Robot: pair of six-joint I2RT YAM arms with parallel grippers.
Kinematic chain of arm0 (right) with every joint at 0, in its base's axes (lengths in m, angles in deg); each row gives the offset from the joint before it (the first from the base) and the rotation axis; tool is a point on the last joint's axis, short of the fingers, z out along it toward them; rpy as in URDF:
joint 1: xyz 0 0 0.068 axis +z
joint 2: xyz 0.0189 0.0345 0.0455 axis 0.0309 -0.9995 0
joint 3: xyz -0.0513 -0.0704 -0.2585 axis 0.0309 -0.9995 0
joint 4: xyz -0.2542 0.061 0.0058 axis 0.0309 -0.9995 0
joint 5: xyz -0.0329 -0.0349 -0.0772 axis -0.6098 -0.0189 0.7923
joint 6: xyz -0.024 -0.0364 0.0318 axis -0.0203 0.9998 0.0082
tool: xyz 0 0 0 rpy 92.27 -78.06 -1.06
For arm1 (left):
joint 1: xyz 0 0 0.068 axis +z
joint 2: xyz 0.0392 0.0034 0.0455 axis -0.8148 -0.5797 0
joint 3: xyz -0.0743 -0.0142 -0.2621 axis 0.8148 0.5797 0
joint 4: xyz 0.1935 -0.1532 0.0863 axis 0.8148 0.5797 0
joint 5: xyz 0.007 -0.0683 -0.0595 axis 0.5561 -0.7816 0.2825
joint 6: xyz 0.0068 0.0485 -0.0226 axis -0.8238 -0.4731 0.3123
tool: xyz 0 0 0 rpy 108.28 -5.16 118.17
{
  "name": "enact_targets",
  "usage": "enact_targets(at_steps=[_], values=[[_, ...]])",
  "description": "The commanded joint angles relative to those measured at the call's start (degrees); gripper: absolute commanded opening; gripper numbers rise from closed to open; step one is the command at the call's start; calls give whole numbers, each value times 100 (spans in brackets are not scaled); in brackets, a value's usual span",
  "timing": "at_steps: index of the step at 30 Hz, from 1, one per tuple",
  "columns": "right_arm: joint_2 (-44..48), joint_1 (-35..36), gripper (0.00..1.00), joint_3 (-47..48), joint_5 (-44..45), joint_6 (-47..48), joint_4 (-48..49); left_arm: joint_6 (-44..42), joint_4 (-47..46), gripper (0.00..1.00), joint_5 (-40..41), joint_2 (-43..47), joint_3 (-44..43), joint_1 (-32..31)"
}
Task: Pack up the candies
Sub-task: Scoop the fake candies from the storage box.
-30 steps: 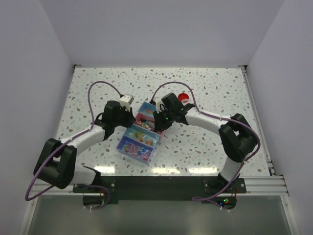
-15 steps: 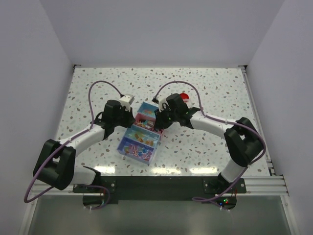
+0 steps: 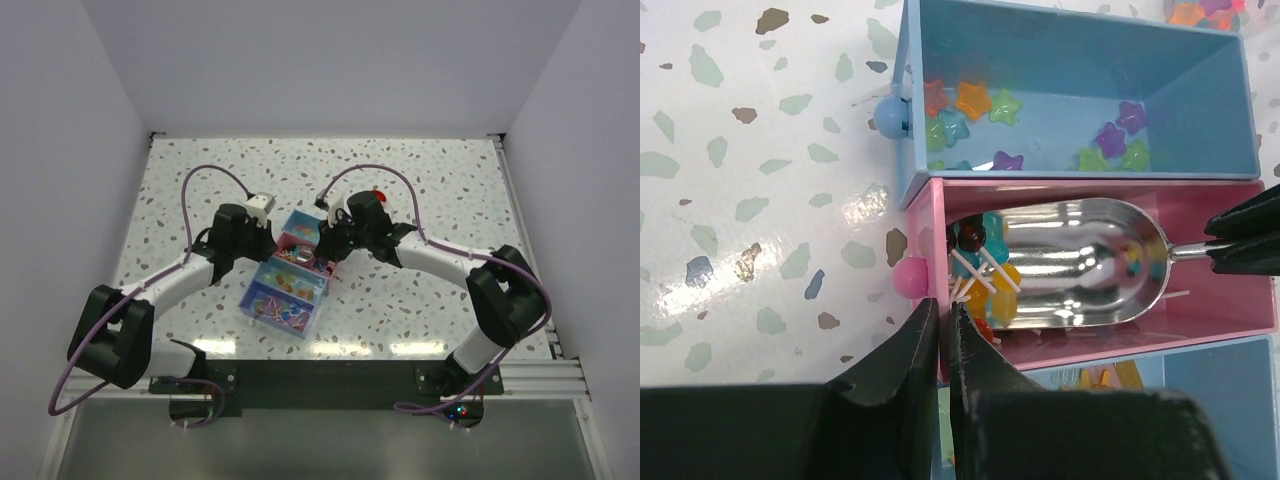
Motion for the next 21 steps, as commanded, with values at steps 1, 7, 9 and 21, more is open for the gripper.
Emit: enact_targets(at_steps=[1, 7, 9, 21], values=[[51, 6, 0, 193, -259, 288, 157, -15, 16, 0, -368, 160, -201, 5], [-72, 15, 0, 475, -110, 664, -791, 11, -133, 1, -517, 169, -70, 5], [-160, 41, 0, 597, -49, 745, -1117, 11, -186, 1, -535, 160, -52, 5], [-705, 375, 14, 1564, 662, 1106, -2989, 46, -239, 1, -526, 169, -26, 14]])
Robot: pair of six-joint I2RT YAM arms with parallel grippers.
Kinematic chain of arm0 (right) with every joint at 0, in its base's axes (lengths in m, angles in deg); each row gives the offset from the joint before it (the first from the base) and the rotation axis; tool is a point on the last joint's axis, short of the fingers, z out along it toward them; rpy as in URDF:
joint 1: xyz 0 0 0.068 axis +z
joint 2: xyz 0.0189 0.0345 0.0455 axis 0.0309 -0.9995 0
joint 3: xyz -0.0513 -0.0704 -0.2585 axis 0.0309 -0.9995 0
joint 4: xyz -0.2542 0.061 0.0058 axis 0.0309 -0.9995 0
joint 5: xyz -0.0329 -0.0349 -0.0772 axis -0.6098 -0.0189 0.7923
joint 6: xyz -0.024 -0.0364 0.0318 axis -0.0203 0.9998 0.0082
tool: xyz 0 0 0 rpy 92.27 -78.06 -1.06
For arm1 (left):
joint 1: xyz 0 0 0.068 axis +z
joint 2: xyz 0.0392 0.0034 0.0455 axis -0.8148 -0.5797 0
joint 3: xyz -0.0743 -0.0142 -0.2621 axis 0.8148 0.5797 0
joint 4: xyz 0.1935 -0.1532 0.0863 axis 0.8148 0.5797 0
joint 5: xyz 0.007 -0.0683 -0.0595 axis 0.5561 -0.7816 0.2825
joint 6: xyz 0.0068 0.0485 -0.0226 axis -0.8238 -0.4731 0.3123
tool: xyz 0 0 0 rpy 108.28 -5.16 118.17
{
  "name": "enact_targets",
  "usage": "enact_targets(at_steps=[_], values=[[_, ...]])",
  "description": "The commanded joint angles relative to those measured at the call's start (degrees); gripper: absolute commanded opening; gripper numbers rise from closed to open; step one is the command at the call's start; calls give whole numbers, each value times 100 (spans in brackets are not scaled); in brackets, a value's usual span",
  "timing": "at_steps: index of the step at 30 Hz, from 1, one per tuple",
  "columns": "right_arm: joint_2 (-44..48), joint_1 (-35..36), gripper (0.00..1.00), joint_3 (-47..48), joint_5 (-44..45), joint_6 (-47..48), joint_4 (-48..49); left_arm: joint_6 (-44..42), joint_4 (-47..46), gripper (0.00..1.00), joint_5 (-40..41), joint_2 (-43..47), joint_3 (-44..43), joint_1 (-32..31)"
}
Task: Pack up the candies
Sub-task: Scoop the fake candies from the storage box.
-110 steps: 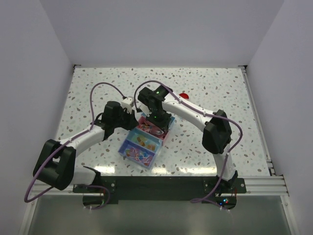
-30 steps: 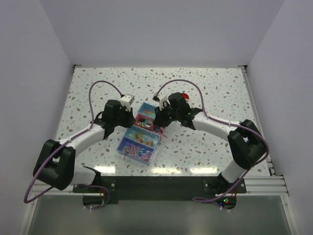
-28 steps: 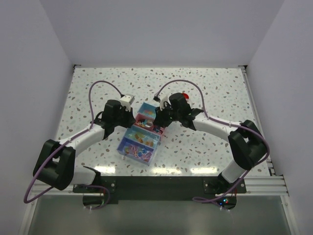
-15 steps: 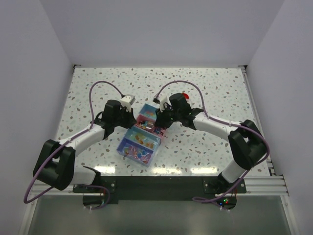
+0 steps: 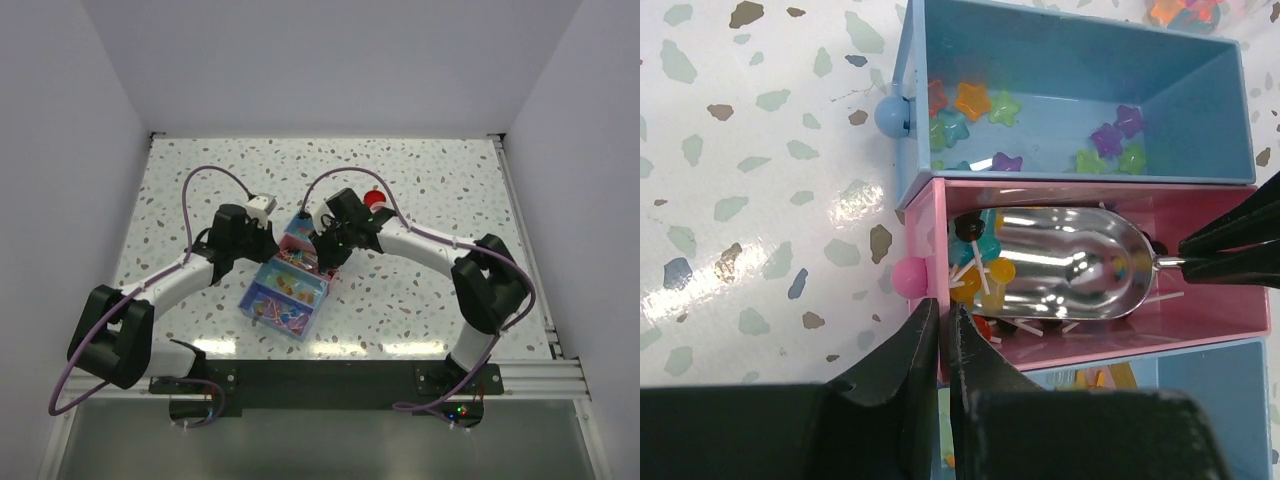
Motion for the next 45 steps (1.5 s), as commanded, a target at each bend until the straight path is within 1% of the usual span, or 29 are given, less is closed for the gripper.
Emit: enact_targets(at_steps=[1, 5, 10, 16, 24, 25, 27, 28, 29, 30, 34, 37, 40, 42, 45], values=[[-84, 115, 18, 380, 360, 199, -781, 42, -269, 1, -332, 176, -21, -4], [-181, 185, 25, 714, 570, 313, -1335, 51, -287, 1, -315, 184, -12, -4], [-287, 273, 29, 1153, 843, 375, -1994, 60, -305, 2, -288, 184, -39, 5], [-550, 405, 29, 1584, 1116, 471, -2592, 60, -296, 2, -297, 185, -65, -4], [-989, 581, 33, 2076, 1309, 559, -3216, 86, -357, 2, -350, 158, -83, -4], [-1007, 599, 33, 2085, 1379, 559, -3225, 86, -357, 2, -350, 167, -83, -4], [-1042, 616, 26, 2103, 1449, 551, -3243, 103, -357, 2, -341, 167, -74, -4], [-1077, 625, 12, 2103, 1502, 550, -3234, 104, -366, 2, -349, 158, -74, -4], [-1104, 625, 4, 2121, 1485, 550, -3225, 112, -375, 2, -367, 167, -65, -4], [-1139, 643, 0, 2121, 1494, 559, -3190, 121, -392, 1, -376, 158, -56, -4], [-1288, 660, 0, 2156, 1397, 524, -2910, 226, -567, 0, -665, 106, -4, -4], [-1385, 660, 0, 2147, 1108, 437, -2506, 323, -673, 0, -884, 35, 14, -21], [-1552, 660, 0, 2322, 932, 331, -2303, 402, -770, 0, -1034, -9, 49, -48], [-1482, 660, 0, 2236, 774, 226, -1891, 446, -797, 0, -1079, -26, 67, -83], [-1245, 651, 0, 1788, 607, 15, -1109, 473, -797, 0, -1132, -62, 67, -92]])
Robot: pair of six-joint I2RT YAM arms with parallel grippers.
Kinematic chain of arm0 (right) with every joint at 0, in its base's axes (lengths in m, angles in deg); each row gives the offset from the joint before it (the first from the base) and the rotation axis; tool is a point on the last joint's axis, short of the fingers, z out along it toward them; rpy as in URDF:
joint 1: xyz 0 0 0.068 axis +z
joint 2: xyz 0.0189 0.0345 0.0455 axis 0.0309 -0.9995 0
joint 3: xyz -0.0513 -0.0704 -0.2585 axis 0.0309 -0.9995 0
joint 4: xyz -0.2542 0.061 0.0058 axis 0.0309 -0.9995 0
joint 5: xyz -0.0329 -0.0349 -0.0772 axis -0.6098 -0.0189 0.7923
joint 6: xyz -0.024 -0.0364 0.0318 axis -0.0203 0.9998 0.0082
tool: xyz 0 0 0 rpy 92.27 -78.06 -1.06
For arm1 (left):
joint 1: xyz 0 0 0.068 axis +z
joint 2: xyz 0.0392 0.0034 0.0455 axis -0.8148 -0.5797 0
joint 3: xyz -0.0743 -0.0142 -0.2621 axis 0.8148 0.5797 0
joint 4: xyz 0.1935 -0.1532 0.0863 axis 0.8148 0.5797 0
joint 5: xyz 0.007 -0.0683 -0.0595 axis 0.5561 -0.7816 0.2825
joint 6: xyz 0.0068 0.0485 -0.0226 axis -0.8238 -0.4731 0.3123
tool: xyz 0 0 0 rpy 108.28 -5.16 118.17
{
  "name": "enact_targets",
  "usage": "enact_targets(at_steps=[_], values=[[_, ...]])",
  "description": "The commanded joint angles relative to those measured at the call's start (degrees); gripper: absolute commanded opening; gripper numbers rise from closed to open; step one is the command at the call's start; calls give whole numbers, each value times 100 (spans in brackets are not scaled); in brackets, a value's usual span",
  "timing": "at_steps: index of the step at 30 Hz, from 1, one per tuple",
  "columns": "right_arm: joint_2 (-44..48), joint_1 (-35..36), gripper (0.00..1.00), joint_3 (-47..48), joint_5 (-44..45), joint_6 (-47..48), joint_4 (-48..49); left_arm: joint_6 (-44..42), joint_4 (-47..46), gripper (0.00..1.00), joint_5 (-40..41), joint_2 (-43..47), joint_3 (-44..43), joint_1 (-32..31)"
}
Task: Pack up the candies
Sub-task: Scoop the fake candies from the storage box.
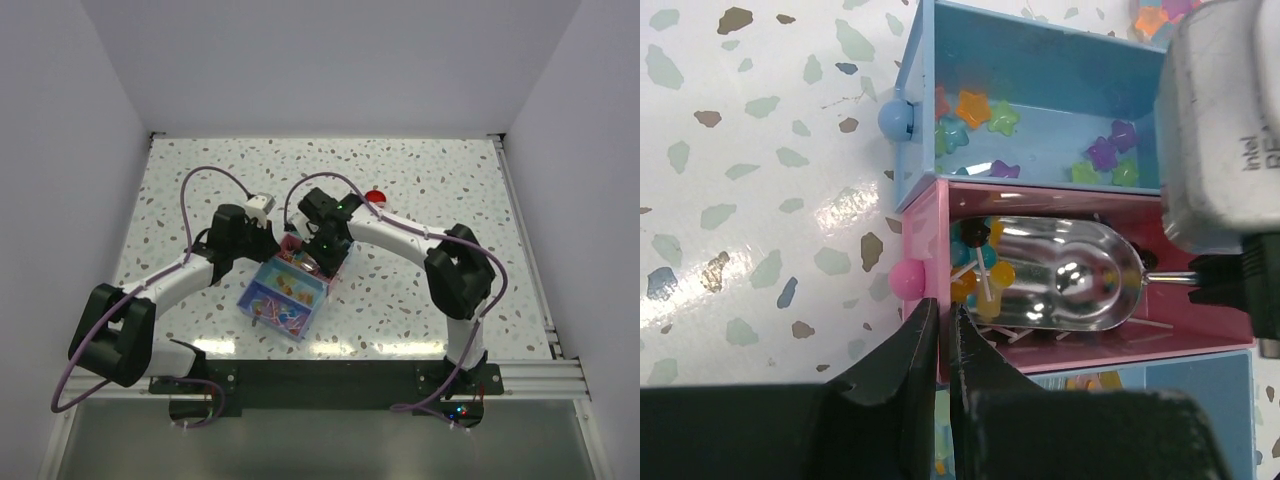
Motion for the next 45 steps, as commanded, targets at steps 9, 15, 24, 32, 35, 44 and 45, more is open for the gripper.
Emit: enact_targets(at_steps=[9, 15, 24, 32, 35, 44, 45], values=[[882, -46, 0, -1843, -1000, -624, 3995, 344, -392, 0, -576, 37, -51, -120], [1330, -108, 0, -2309, -1053, -553, 4234, 274, -172, 0, -233, 46, -122, -32], [1910, -108, 0, -2670, -983, -527, 4392, 151, 22, 11, 119, 134, -183, 47], [2183, -125, 0, -2713, -877, -439, 4270, 133, 66, 29, 207, 274, -218, 91], [2236, -125, 0, -2784, -886, -413, 4252, 133, 110, 36, 207, 388, -271, 178], [2262, -126, 0, -3109, -904, -439, 4515, 238, 198, 65, 58, 880, -456, 258], [2271, -134, 0, -3144, -912, -448, 4568, 247, 189, 67, 49, 907, -465, 258]])
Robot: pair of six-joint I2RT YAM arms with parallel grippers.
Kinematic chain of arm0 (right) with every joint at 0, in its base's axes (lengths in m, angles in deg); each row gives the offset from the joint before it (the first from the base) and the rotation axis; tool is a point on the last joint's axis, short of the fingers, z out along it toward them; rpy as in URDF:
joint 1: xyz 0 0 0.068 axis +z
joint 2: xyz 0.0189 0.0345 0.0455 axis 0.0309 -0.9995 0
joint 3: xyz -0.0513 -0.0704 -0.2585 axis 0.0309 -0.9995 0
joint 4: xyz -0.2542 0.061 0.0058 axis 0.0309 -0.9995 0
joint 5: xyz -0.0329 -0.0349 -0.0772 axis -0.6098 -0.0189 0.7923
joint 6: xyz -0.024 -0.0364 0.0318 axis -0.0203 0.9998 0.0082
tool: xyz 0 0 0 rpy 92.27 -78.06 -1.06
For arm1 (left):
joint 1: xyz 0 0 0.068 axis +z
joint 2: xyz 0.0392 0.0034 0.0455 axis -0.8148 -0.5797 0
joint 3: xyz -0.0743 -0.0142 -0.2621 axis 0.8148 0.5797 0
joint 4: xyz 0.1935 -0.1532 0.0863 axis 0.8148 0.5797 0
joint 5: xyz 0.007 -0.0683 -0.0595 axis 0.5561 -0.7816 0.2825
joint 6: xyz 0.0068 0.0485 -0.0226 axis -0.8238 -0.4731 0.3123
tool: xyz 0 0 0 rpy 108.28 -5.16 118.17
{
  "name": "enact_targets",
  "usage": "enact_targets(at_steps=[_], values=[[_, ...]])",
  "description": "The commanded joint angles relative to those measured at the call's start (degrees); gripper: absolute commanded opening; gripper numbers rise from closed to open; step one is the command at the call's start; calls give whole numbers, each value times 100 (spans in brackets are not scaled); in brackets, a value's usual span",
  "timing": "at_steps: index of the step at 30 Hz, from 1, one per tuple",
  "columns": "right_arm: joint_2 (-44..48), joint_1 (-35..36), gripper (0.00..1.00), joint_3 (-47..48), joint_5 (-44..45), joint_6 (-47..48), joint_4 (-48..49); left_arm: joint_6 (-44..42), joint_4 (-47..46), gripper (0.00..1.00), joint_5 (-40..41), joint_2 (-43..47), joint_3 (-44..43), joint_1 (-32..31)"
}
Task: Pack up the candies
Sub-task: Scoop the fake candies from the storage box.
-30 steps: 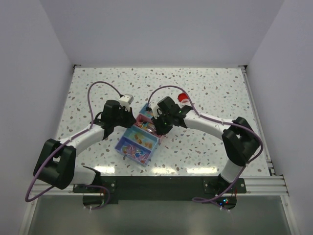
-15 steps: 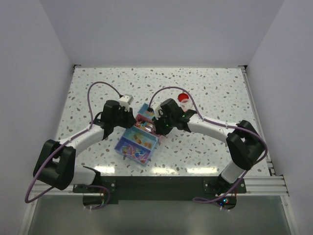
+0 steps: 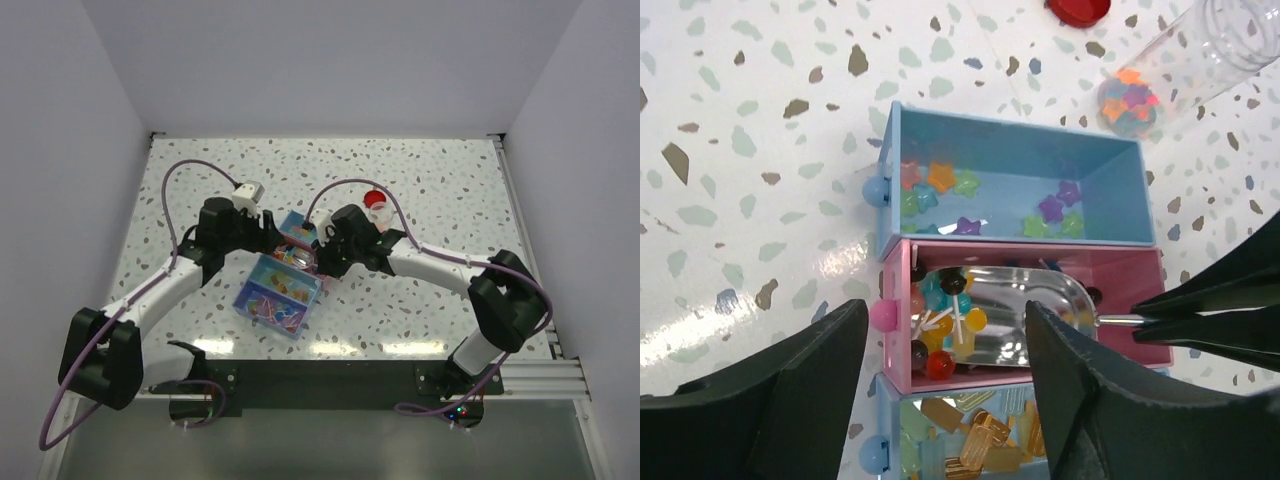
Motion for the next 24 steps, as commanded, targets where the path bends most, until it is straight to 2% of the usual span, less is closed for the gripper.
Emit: enact_targets(at_steps=[1, 2, 7, 24], values=[[286, 32, 0, -149, -296, 53, 666, 114, -87, 69, -156, 306, -255, 42], [312, 23, 0, -194, -314, 27, 772, 123, -87, 75, -139, 350, -255, 42], [392, -30, 0, -379, -445, -9, 1036, 131, -25, 80, 116, 420, -281, 50], [524, -364, 0, -985, -929, -114, 2038, 518, -25, 85, 1381, 1115, -273, 59]])
